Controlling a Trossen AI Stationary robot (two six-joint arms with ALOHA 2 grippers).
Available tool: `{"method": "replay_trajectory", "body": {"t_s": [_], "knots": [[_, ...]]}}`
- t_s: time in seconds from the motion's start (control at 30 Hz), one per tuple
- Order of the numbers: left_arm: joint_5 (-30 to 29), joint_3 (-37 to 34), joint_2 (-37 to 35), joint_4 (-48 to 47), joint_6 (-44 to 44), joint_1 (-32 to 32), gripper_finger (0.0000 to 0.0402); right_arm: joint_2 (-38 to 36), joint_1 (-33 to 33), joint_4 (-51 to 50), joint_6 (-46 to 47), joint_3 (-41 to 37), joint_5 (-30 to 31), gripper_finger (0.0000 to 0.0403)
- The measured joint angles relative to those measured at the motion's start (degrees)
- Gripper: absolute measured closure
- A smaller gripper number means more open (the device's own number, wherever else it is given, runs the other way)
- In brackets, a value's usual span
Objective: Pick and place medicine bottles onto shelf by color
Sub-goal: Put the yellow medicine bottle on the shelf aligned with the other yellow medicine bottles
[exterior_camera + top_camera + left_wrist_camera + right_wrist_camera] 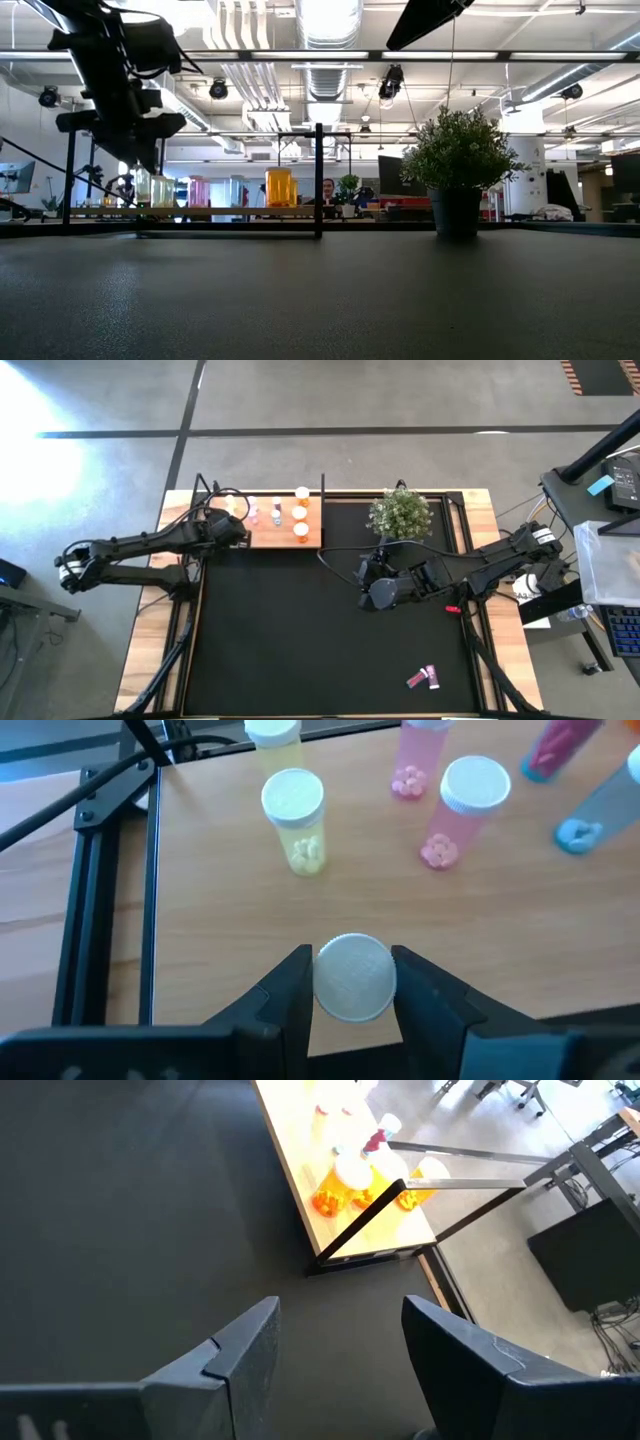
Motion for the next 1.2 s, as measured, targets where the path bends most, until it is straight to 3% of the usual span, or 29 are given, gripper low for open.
{"method": "replay_trajectory", "body": {"t_s": [1.2], "knots": [[-1.0, 0.0, 3.9, 1.5, 0.8, 1.5, 0.0299, 0.0, 0.0, 0.0, 0.0, 0.0, 0.0, 0.0199]]}}
